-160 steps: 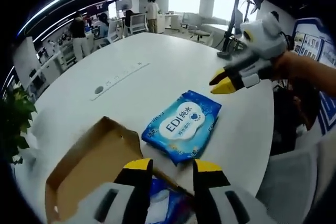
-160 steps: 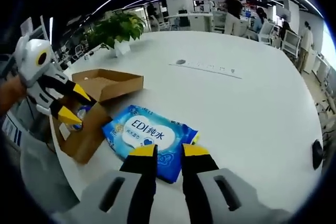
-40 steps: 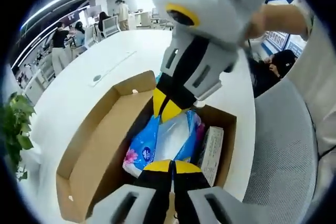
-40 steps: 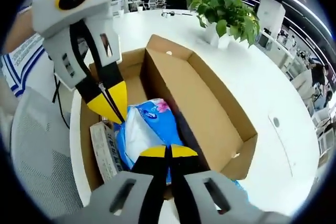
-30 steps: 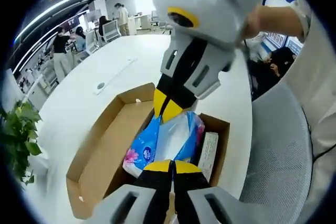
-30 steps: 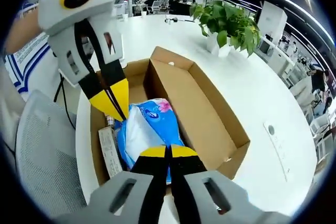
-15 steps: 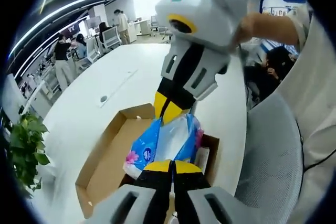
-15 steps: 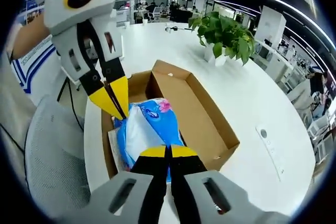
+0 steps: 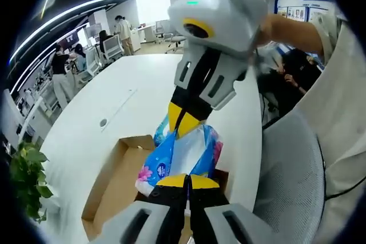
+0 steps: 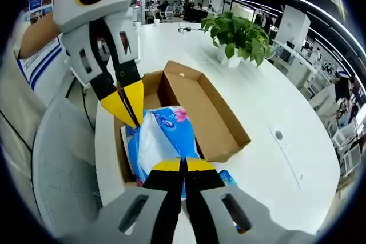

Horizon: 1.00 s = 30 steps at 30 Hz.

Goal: Operate the shoe box by opening the lid, removing the specified soft item, and placing it in the target area until the item is outside and the box remains undamaged.

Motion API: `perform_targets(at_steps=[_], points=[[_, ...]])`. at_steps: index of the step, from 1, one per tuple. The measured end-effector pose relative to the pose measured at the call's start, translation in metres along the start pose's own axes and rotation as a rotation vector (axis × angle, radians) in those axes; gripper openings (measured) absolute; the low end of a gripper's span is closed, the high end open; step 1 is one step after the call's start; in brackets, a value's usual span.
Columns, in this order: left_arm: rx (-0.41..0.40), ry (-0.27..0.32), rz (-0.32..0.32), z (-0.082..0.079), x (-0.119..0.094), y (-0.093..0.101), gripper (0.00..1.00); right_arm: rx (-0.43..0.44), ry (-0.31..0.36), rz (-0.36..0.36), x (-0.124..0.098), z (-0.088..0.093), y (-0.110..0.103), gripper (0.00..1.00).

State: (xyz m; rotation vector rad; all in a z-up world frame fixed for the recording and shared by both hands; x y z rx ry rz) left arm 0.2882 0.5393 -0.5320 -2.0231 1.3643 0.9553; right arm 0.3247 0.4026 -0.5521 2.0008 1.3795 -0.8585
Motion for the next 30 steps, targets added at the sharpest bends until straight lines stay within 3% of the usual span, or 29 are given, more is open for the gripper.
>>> perform_targets(at_steps=[9,10,11,17,22,26,30], points=[[0.021,0.034,0.039,-0.028,0.019,0.006,0.00,0.005,-0.025,0.010,-0.018,0.023,0.011,0.00],[0.019,0.036,0.042,-0.030,0.020,0.006,0.00,0.016,-0.023,0.004,-0.019,0.023,0.012,0.00],[0.006,0.047,0.057,-0.034,0.026,0.005,0.00,0.096,-0.028,-0.020,-0.021,0.026,0.012,0.00],[0.045,0.068,0.075,-0.045,0.036,0.011,0.00,0.066,-0.032,0.008,-0.028,0.036,0.017,0.00],[0.092,0.051,0.090,-0.047,0.046,0.014,0.00,0.063,-0.033,0.023,-0.033,0.040,0.022,0.00],[0.121,0.061,0.120,-0.053,0.052,0.022,0.14,0.071,-0.027,0.031,-0.039,0.042,0.025,0.00],[0.151,0.074,0.143,-0.059,0.056,0.028,0.18,0.068,-0.032,0.044,-0.042,0.044,0.026,0.00]])
Point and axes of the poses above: the point that each gripper's makers call its tool centre point, and the gripper's own axes: x roughly forward along the fingers, y roughly to its right, z roughly out of its underside, the point moved 9 cm from there along -x, roughly backward along the fingers, and after that the axes turned 2 degrees about -y, right-handed, at the moved point
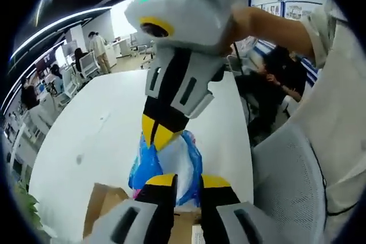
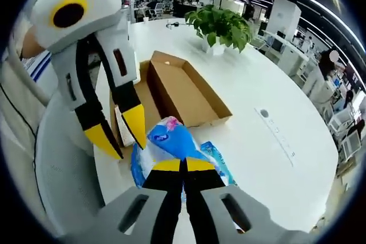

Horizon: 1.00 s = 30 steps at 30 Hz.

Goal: Operate the shoe box by opening the lid, removing the specified soft item, and placing it in the target area until the item is outside and the box remains undamaged.

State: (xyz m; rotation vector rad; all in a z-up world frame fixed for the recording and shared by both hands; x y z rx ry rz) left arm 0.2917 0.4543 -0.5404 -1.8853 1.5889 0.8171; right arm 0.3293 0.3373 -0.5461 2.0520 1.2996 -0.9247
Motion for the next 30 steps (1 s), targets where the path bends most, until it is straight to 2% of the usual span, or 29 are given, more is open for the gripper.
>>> perform_targets(at_steps=[2,4,12,19,26,28,30], points=[[0.034,0.001,0.013,-0.003,0.006,0.004,0.24,0.003,0.000,0.003,-0.001,0.002,0.001,0.00],[0.072,-0.008,0.011,-0.006,0.012,0.007,0.25,0.002,-0.005,0.013,-0.003,0.004,0.002,0.00],[0.113,-0.017,0.008,-0.017,0.034,0.017,0.27,0.011,0.004,0.035,-0.013,0.005,0.004,0.00],[0.160,-0.021,-0.004,-0.022,0.046,0.020,0.12,0.012,0.007,0.057,-0.020,0.007,0.006,0.00],[0.182,-0.031,-0.010,-0.026,0.059,0.020,0.16,0.035,0.007,0.075,-0.026,0.012,0.010,0.00],[0.195,-0.040,-0.002,-0.028,0.062,0.021,0.05,0.039,0.011,0.076,-0.027,0.013,0.011,0.00],[0.200,-0.041,-0.017,-0.030,0.065,0.019,0.01,0.039,0.011,0.081,-0.029,0.015,0.012,0.00]])
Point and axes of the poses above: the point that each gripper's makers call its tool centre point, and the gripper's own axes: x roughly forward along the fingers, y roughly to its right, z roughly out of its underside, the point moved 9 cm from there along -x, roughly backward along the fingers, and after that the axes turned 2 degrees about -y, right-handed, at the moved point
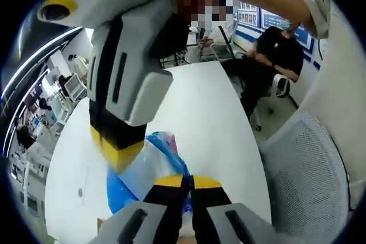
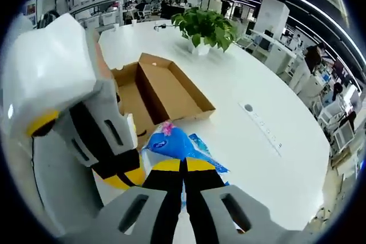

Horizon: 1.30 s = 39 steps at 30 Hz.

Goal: Operate the shoe box by opening the lid, removing the specified soft item, and placing it in the target area until the item is outside and the box remains undamaged.

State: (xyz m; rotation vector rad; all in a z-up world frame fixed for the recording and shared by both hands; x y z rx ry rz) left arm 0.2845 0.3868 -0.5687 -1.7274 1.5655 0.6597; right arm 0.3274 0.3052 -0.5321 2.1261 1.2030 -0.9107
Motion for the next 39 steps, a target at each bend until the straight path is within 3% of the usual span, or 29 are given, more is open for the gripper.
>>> perform_targets(at_steps=[4,28,39], points=[[-0.053,0.008,0.008,-0.005,0.002,-0.004,0.00,0.011,0.007,0.011,-0.004,0.006,0.006,0.00],[-0.087,0.046,0.066,-0.041,0.018,-0.035,0.00,0.042,0.016,0.020,-0.024,0.046,0.047,0.00],[-0.088,0.050,0.105,-0.056,0.042,-0.054,0.00,0.064,-0.003,0.029,-0.024,0.067,0.070,0.00]])
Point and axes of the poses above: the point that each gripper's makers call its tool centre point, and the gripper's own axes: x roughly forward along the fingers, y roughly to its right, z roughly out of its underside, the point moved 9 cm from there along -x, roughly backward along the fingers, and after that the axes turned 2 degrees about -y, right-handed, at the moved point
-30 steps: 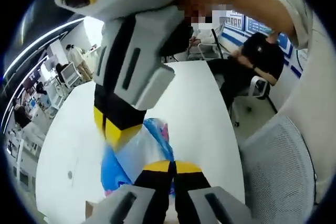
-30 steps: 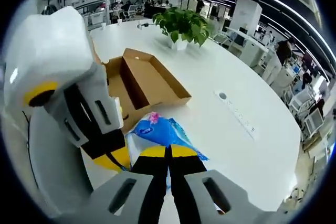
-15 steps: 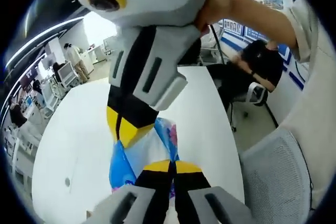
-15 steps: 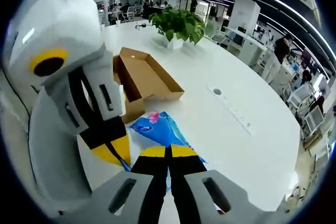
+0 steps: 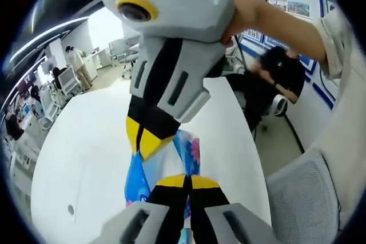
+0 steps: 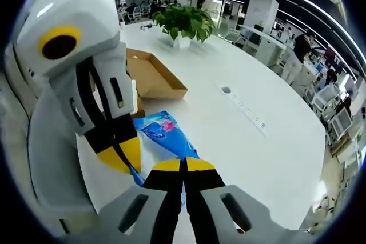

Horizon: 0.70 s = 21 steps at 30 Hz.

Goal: Operate the shoe box by opening the lid, removing the specified soft item, and placing it in the target area until the item is outside and the box remains undamaged.

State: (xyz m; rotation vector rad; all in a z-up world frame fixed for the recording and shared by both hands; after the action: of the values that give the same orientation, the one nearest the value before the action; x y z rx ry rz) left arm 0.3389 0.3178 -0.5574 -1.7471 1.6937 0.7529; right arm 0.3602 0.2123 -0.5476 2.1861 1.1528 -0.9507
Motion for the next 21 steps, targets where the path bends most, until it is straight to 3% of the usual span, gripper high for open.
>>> perform_targets(at_steps=[21], points=[[0.001,-0.016,0.066,-0.021,0.045,-0.030,0.00,0.027,-0.063,-0.018,0.006,0.031,0.040,0.00]])
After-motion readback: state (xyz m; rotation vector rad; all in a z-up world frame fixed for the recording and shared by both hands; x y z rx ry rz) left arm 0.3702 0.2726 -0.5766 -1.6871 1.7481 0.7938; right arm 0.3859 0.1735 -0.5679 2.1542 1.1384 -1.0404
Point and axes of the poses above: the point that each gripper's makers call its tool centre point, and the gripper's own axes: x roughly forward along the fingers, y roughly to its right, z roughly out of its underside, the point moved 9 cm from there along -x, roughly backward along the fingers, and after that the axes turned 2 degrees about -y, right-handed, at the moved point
